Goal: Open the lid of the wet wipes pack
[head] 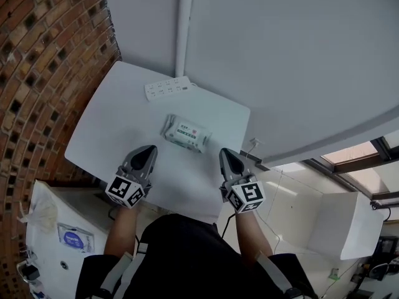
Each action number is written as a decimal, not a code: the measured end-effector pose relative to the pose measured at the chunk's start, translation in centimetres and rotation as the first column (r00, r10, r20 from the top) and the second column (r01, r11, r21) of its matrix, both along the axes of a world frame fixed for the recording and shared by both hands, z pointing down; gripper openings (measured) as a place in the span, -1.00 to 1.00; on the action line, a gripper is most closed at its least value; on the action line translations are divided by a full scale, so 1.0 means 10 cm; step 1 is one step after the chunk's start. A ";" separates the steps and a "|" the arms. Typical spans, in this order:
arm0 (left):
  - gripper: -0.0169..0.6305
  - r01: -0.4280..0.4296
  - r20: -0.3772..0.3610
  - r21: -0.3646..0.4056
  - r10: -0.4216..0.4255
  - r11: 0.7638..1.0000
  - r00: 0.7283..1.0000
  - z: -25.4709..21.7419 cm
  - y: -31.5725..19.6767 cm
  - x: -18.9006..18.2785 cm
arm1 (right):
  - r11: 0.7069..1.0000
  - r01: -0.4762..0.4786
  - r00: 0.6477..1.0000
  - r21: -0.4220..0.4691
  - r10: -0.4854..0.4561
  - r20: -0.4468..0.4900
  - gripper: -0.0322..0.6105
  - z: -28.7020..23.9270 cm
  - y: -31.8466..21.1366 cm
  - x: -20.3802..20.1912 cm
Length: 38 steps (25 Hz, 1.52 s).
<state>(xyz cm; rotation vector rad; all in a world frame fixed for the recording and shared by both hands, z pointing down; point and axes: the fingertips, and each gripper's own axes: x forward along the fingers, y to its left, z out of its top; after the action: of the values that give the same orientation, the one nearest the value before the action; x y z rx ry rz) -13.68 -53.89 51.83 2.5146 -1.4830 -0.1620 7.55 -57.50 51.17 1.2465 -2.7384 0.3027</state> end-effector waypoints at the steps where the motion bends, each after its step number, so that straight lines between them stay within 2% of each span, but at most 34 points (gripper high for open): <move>1: -0.94 0.012 0.001 -0.004 -0.012 1.000 1.000 0.01 -0.03 0.01 | 1.000 0.019 1.000 -0.005 -0.019 -0.005 -0.89 0.02 -0.07 -0.02; 9: -0.94 0.028 0.034 -0.043 -0.026 0.999 0.999 0.19 -0.19 0.06 | 0.994 0.109 0.992 -0.026 -0.111 -0.061 -0.89 0.20 -0.39 -0.21; 15: -0.94 -0.022 0.088 -0.091 0.030 0.996 0.996 0.39 -0.32 0.07 | 0.992 0.115 0.989 -0.060 -0.119 -0.082 -0.89 0.39 -0.44 -0.26; 18: -0.93 -0.074 0.118 -0.130 0.090 0.989 0.989 0.53 -0.40 0.12 | 0.989 0.128 0.984 -0.075 -0.136 -0.116 -0.89 0.53 -0.47 -0.26; 21: -0.84 -0.137 0.165 -0.157 0.163 0.978 0.973 0.62 -0.48 0.24 | 0.985 0.144 0.976 -0.096 -0.158 -0.151 -0.88 0.70 -0.51 -0.26; 24: -0.78 -0.194 0.253 -0.178 0.236 0.965 0.938 0.71 -0.58 0.35 | 0.974 0.182 0.962 -0.136 -0.205 -0.181 -0.41 0.90 -0.55 -0.31; 27: -0.70 -0.268 0.380 -0.195 0.325 0.943 0.866 0.84 -0.67 0.47 | 0.957 0.235 0.938 -0.172 -0.269 -0.217 -0.05 1.11 -0.57 -0.43; 30: -0.57 -0.328 0.450 -0.199 0.383 0.924 0.806 0.91 -0.77 0.56 | 0.931 0.298 0.898 -0.209 -0.348 -0.269 0.31 1.35 -0.55 -0.56; 32: -0.50 -0.347 0.469 -0.200 0.400 0.916 0.787 0.95 -0.82 0.58 | 0.914 0.331 0.876 -0.233 -0.390 -0.283 0.44 1.47 -0.54 -0.63; 35: -0.49 -0.344 0.480 -0.228 0.413 0.911 0.774 1.04 -0.86 0.58 | 0.887 0.373 0.849 -0.273 -0.445 -0.285 0.77 1.63 -0.51 -0.72; 38: -0.49 -0.329 0.476 -0.252 0.413 0.910 0.777 1.13 -0.85 0.60 | 0.863 0.415 0.796 -0.287 -0.497 -0.345 0.82 1.82 -0.53 -0.74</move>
<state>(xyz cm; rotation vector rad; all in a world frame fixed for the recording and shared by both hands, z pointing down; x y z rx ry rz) -7.65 -62.37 63.13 2.7792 -1.0347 0.7318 0.16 -62.79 69.41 0.4864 -2.4573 0.2203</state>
